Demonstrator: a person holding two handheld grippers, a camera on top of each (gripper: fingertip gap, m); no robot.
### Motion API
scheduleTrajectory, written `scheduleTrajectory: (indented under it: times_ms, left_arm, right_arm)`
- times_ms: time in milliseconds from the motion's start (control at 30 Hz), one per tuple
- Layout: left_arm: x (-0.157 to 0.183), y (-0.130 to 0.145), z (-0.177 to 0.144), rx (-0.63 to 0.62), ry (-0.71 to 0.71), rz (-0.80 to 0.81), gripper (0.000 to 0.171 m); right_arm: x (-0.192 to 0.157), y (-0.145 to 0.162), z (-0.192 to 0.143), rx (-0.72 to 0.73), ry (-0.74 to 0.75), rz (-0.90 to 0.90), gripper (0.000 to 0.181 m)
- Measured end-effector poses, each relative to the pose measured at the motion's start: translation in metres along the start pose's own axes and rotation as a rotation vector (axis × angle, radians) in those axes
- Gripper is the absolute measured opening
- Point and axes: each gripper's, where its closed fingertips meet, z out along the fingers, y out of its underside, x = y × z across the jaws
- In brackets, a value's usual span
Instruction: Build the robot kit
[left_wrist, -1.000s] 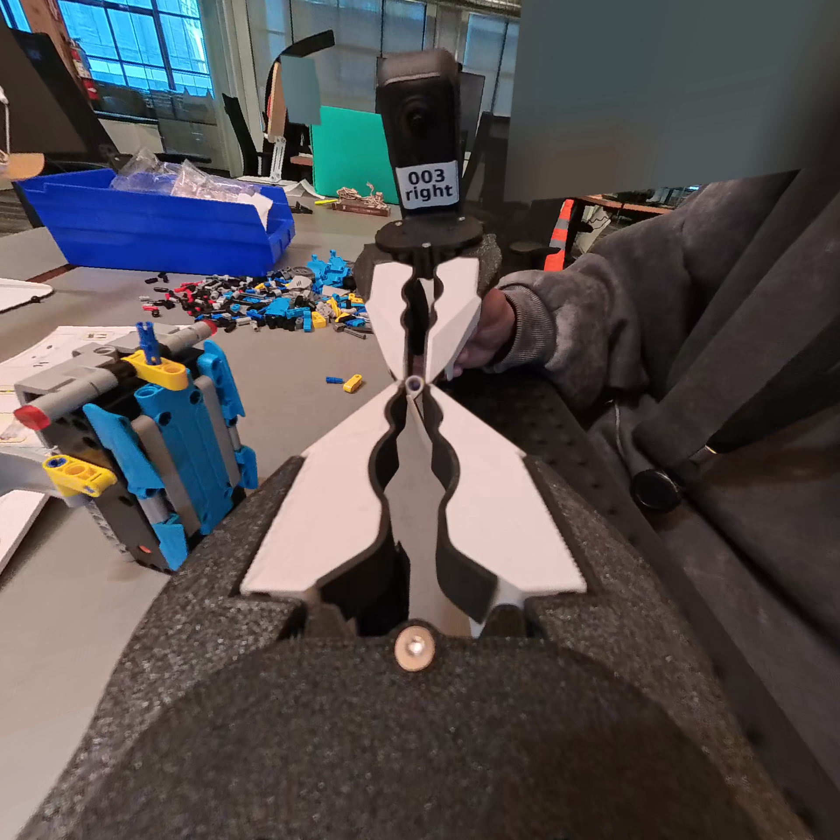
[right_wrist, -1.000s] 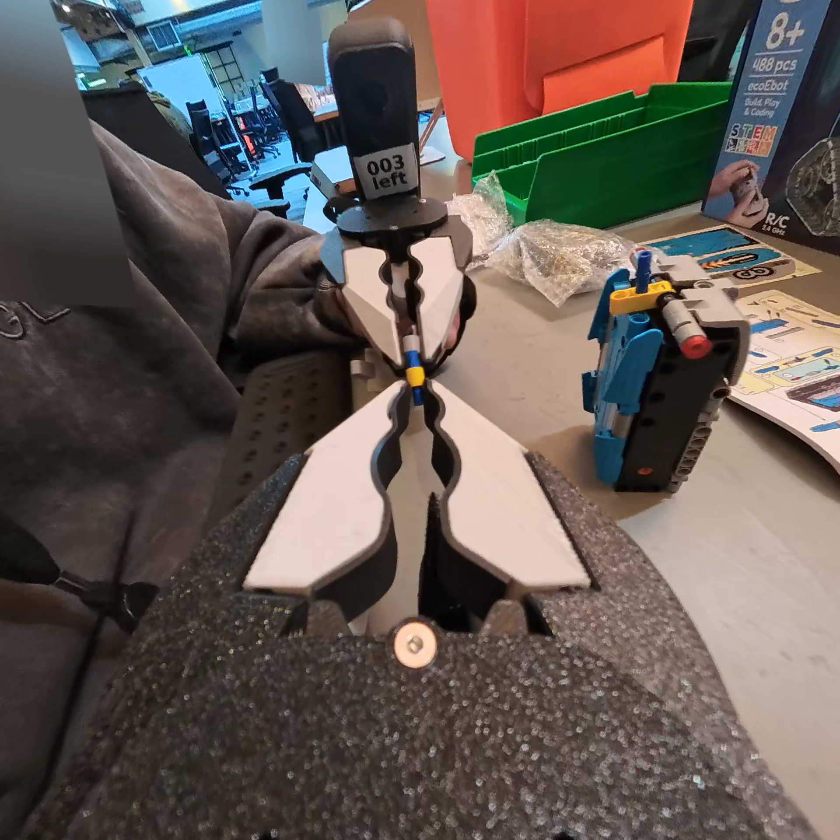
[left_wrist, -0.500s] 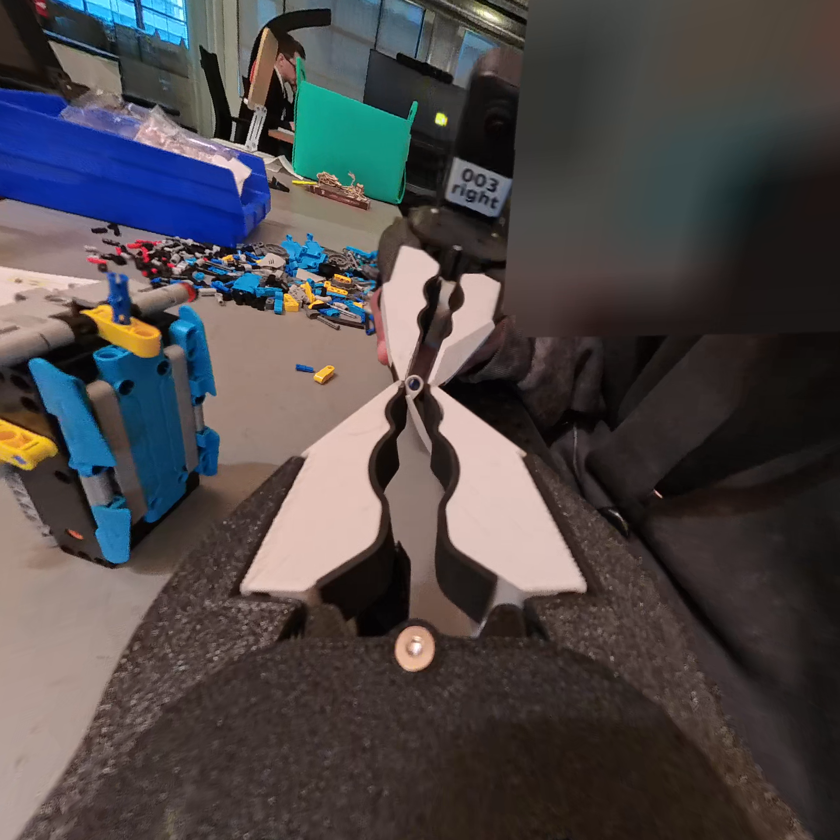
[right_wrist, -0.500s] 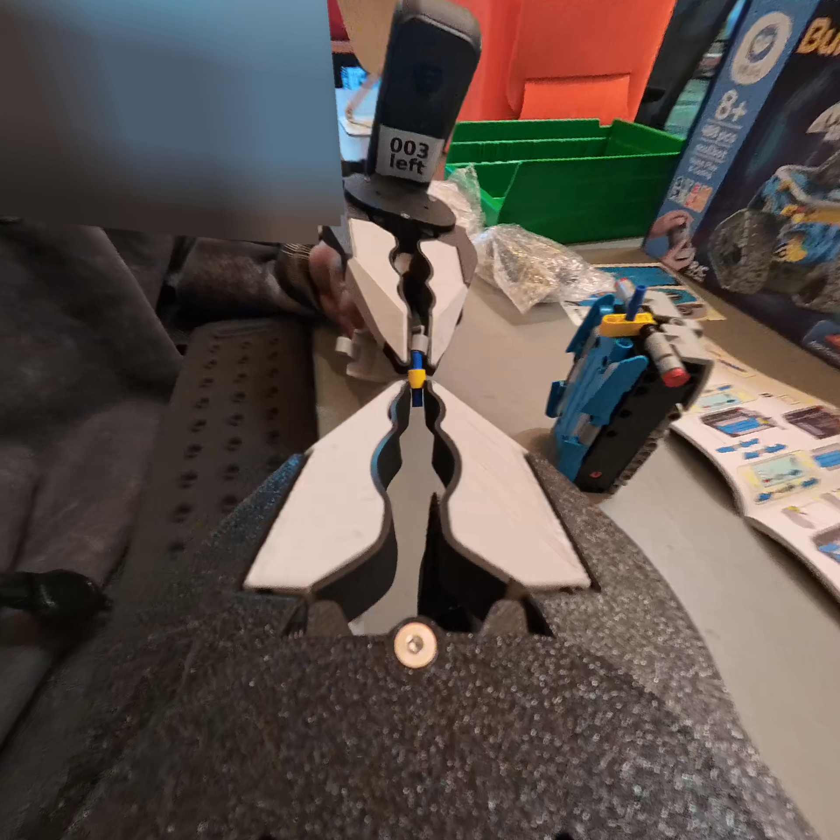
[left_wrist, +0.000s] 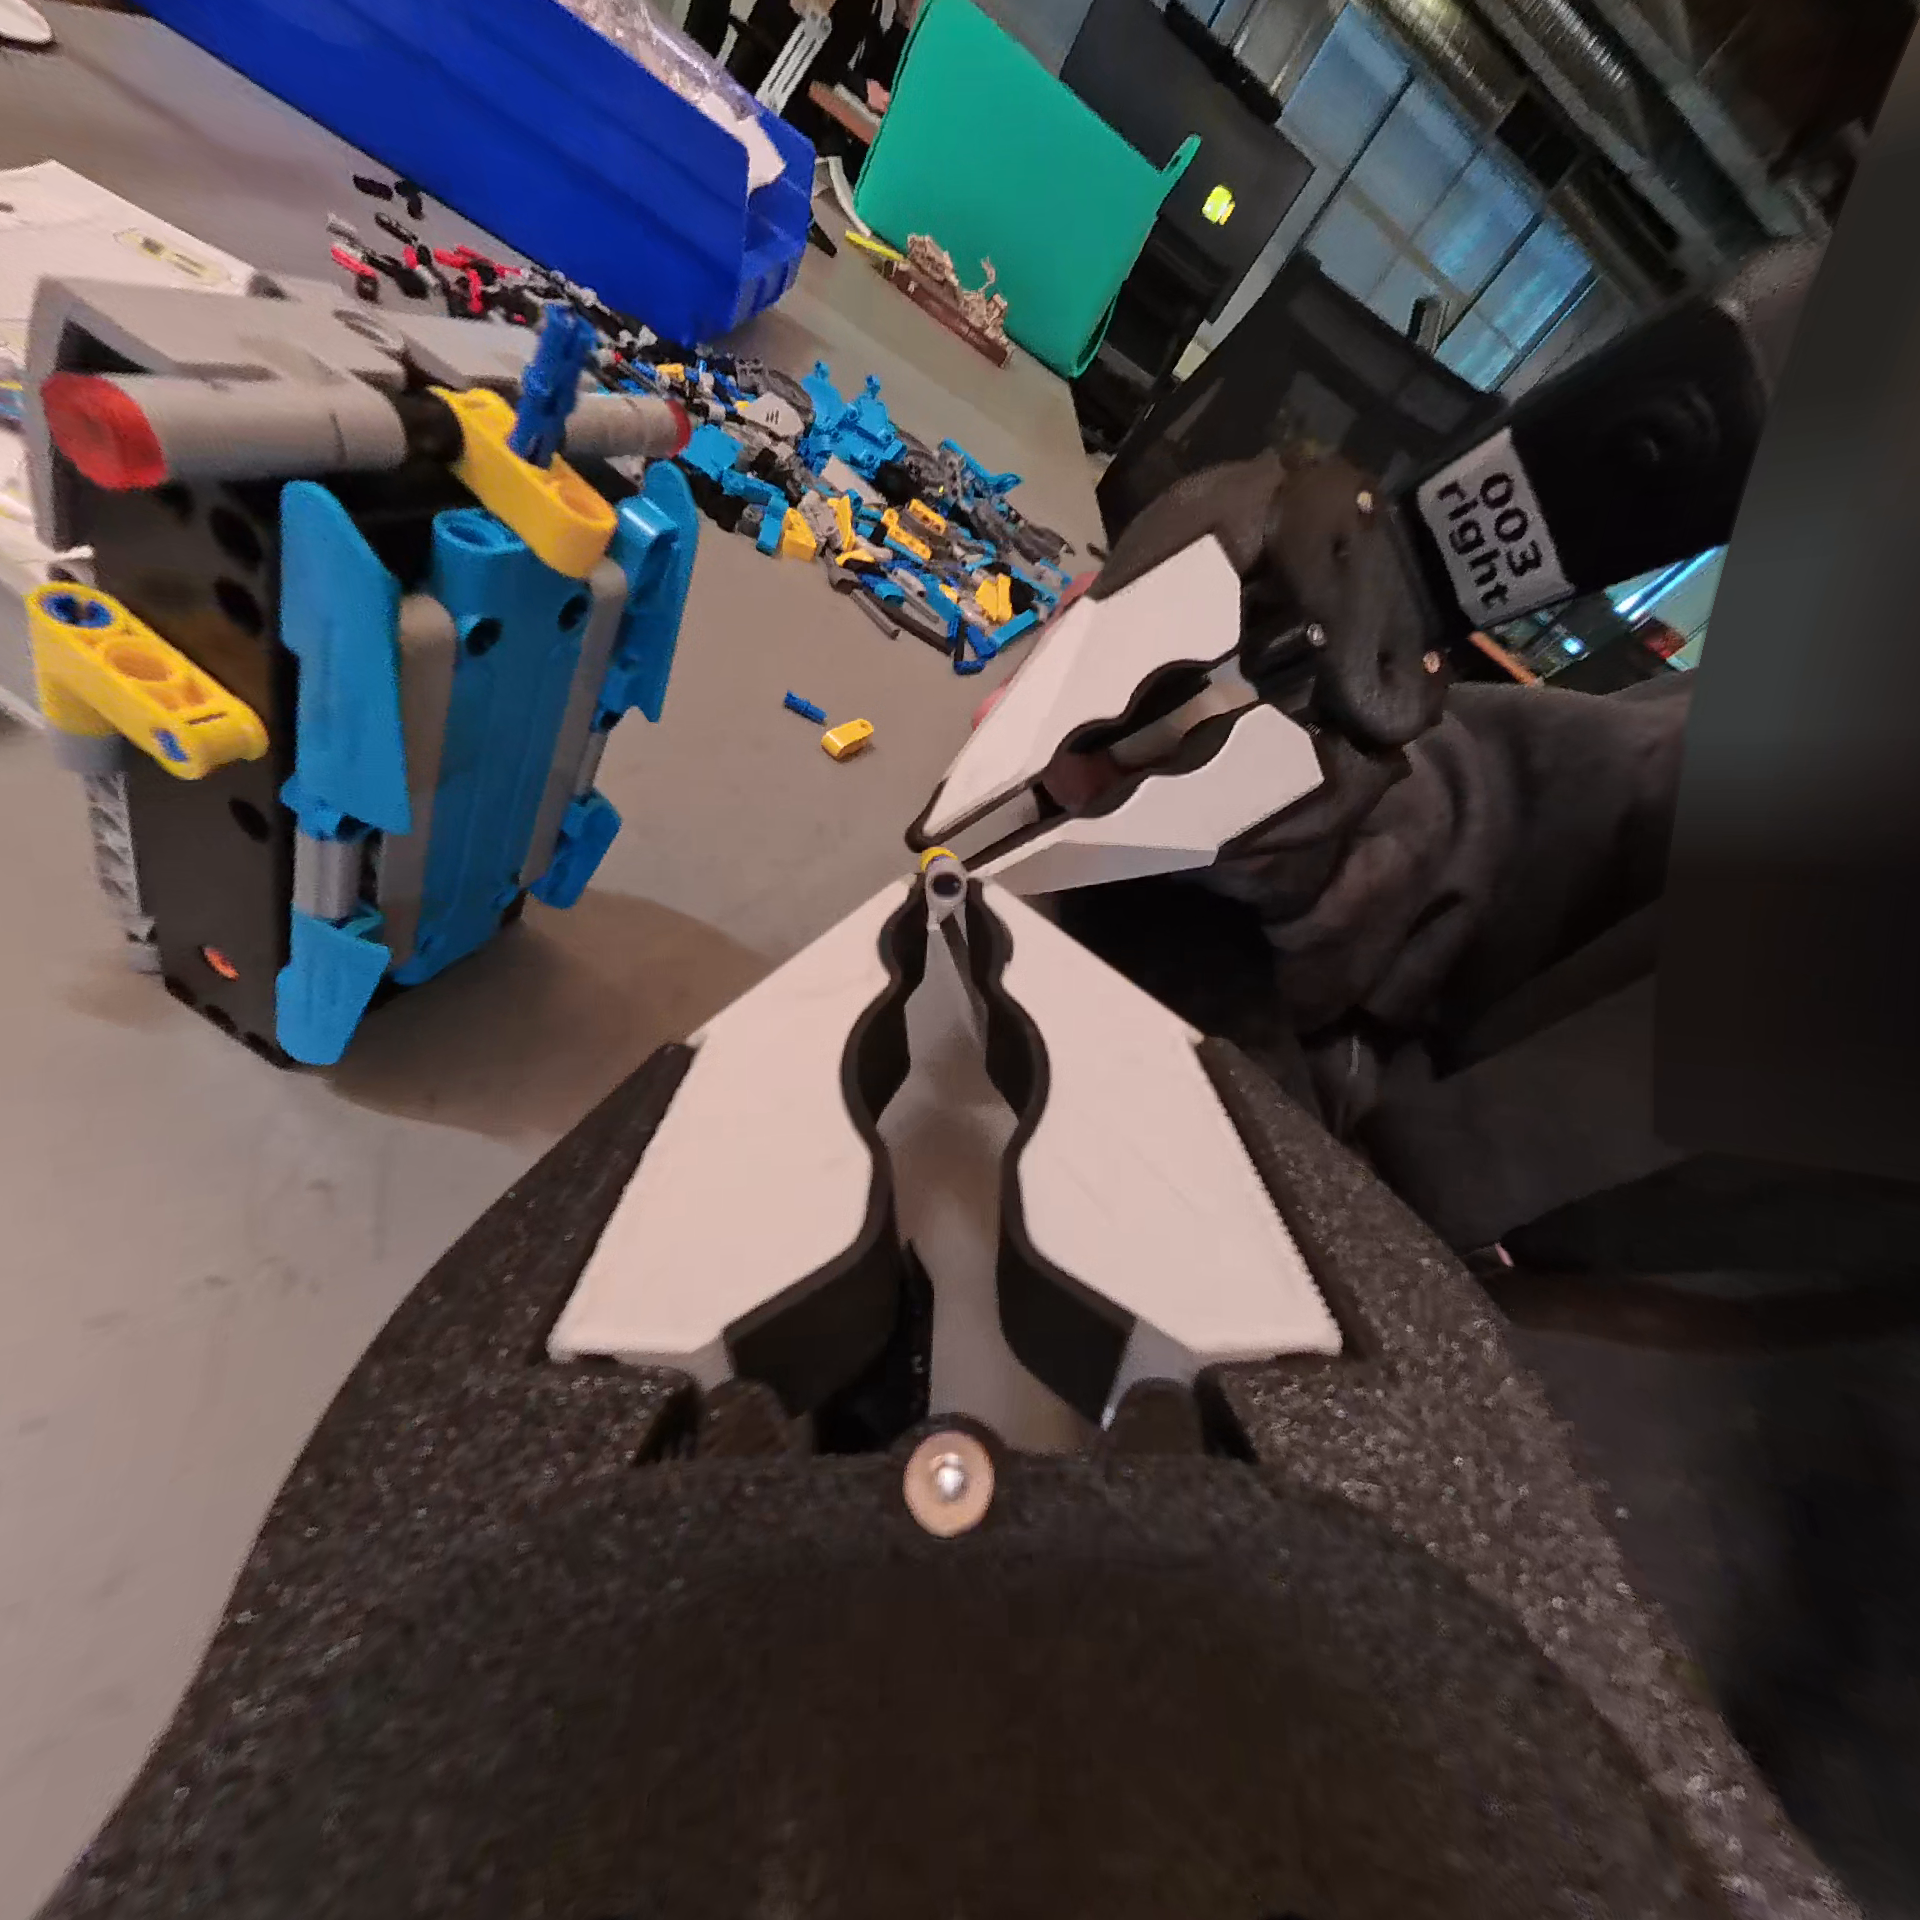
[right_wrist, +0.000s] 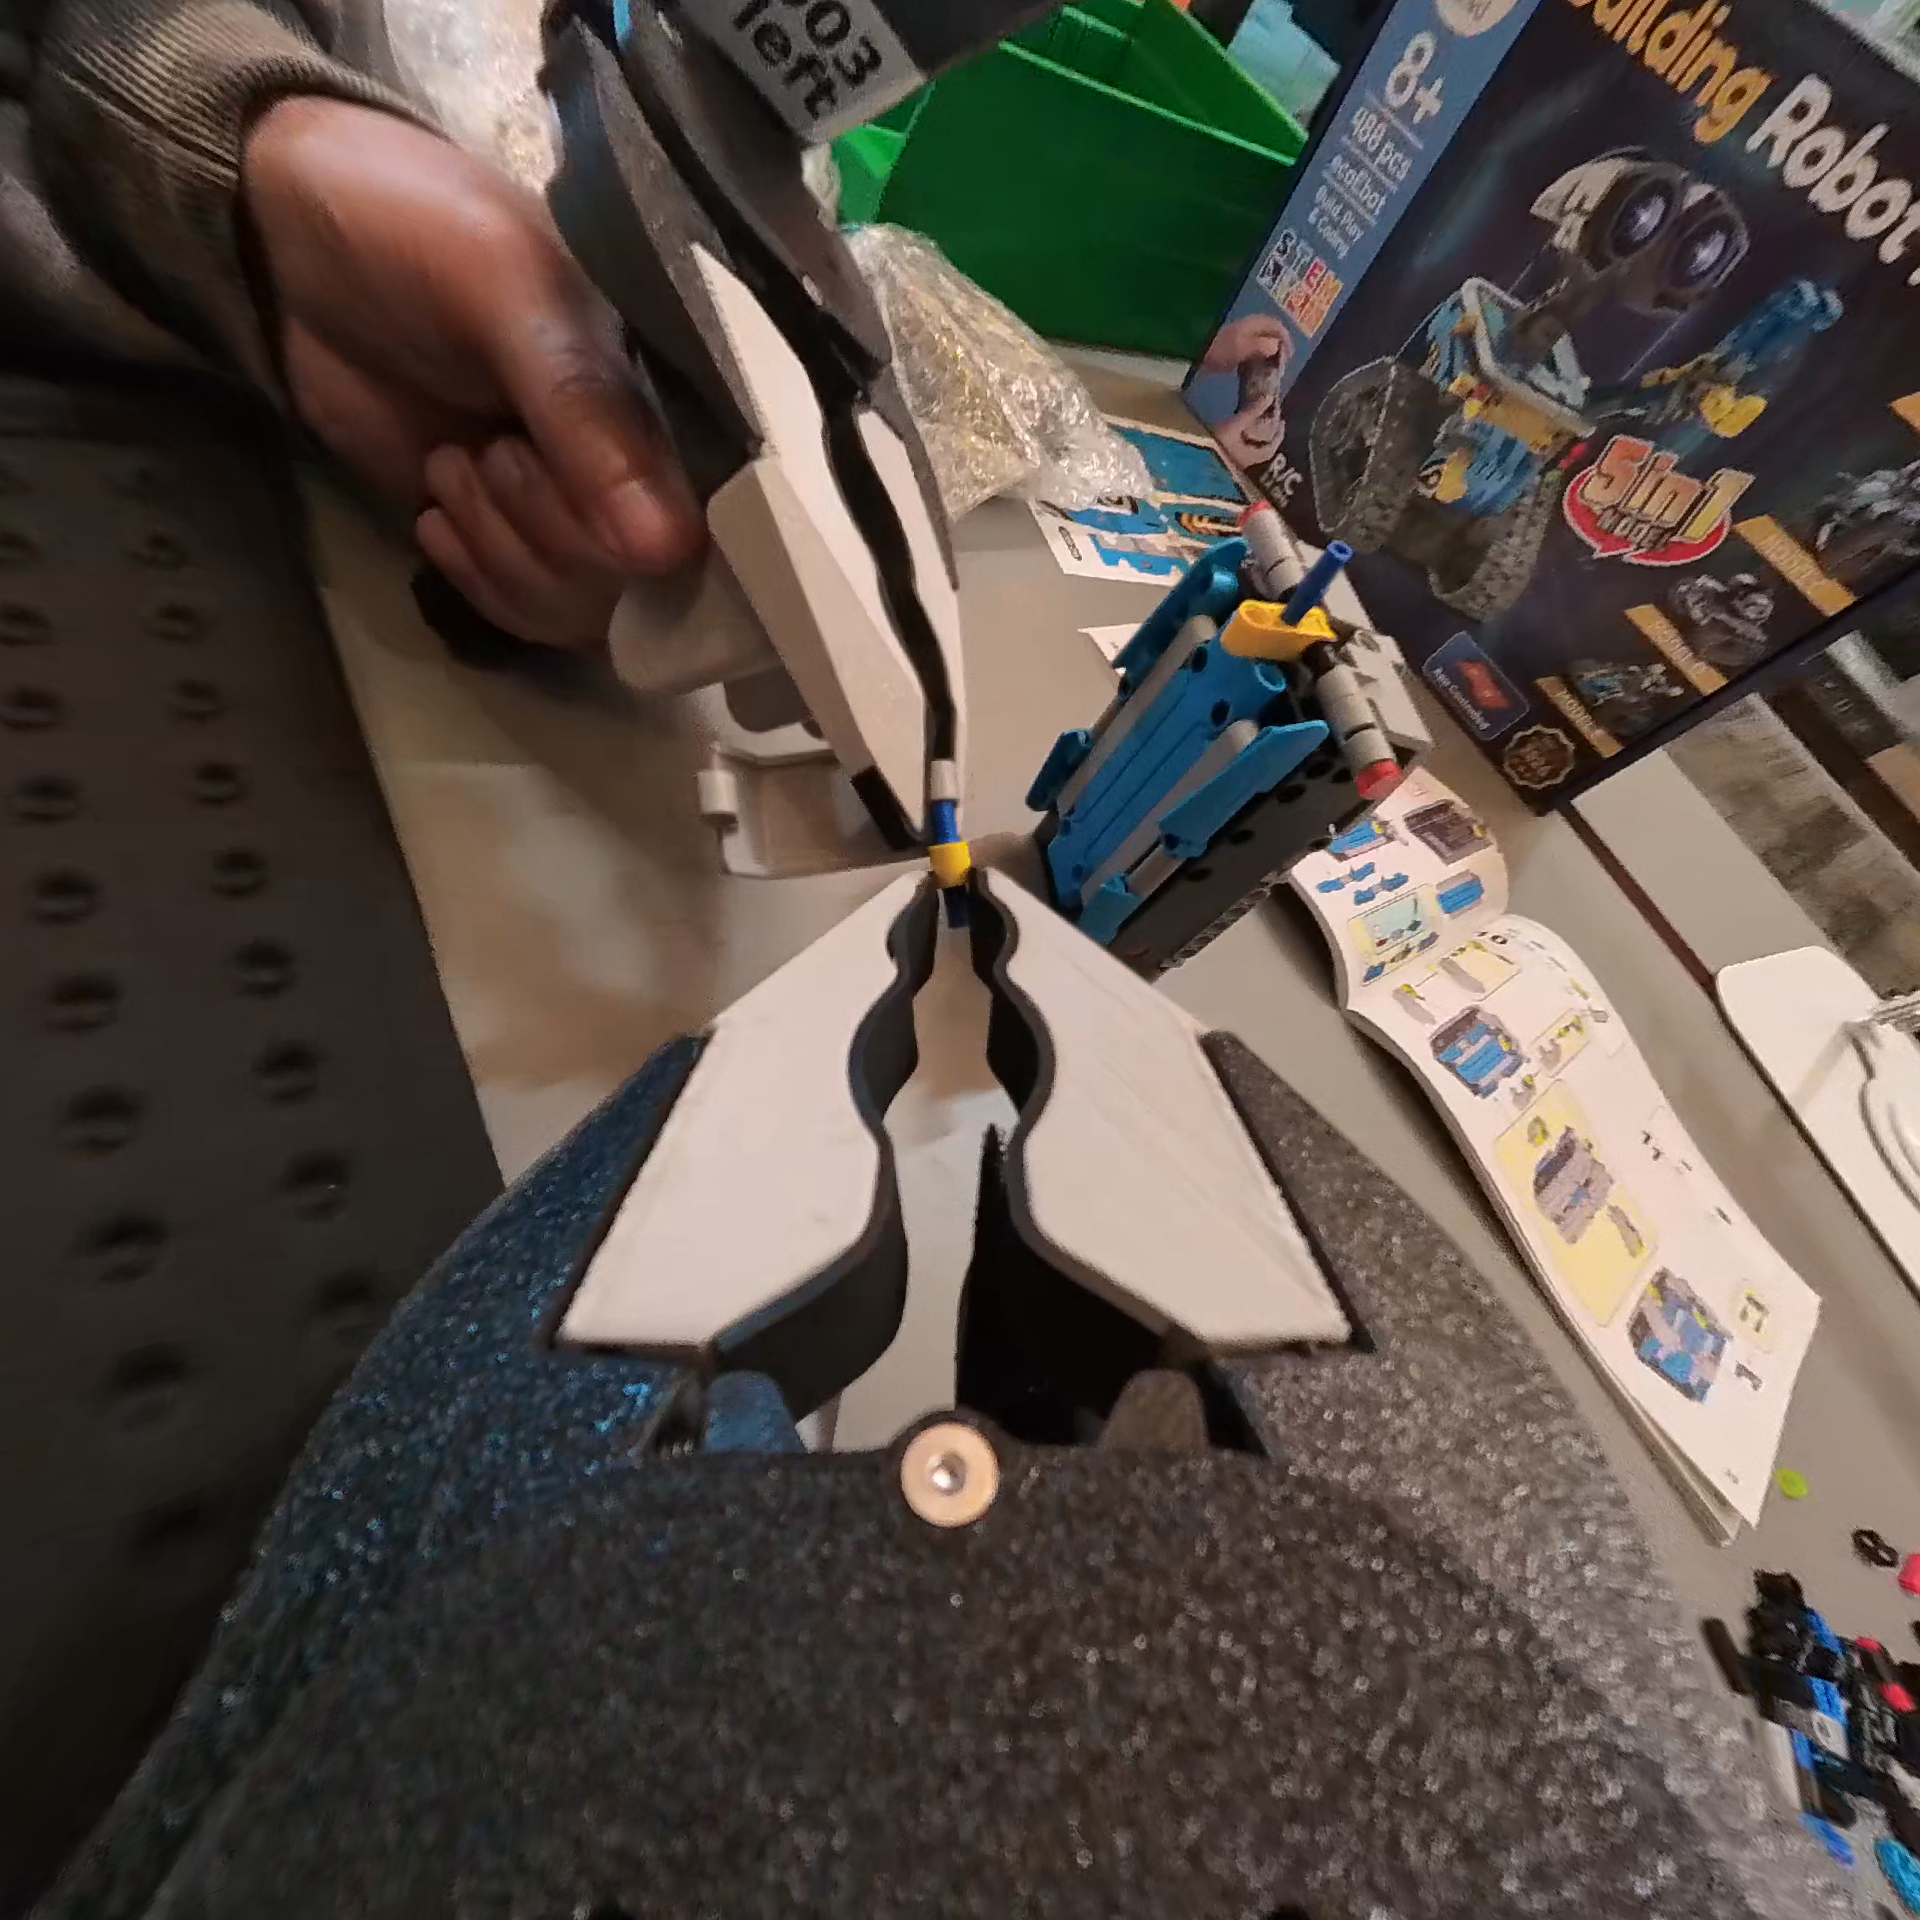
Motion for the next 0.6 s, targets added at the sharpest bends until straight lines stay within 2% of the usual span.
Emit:
scheduleTrajectory:
  times_ms: [300,467,533,600]
  left_arm:
    - [-0.008,0.017,-0.002,-0.145,-0.073,0.137,0.006]
    - [-0.012,0.036,-0.006,-0.287,-0.120,0.375,0.006]
    - [-0.015,0.042,-0.005,-0.329,-0.143,0.413,0.006]
    - [-0.014,0.043,-0.005,-0.330,-0.140,0.423,0.006]
  right_arm:
    - [-0.007,0.015,0.009,-0.085,-0.030,-0.047,0.006]
    - [-0.022,0.051,0.014,-0.227,-0.176,-0.036,0.006]
    - [-0.032,0.061,0.014,-0.267,-0.264,0.014,0.006]
    - [-0.033,0.061,0.012,-0.260,-0.290,0.041,0.006]
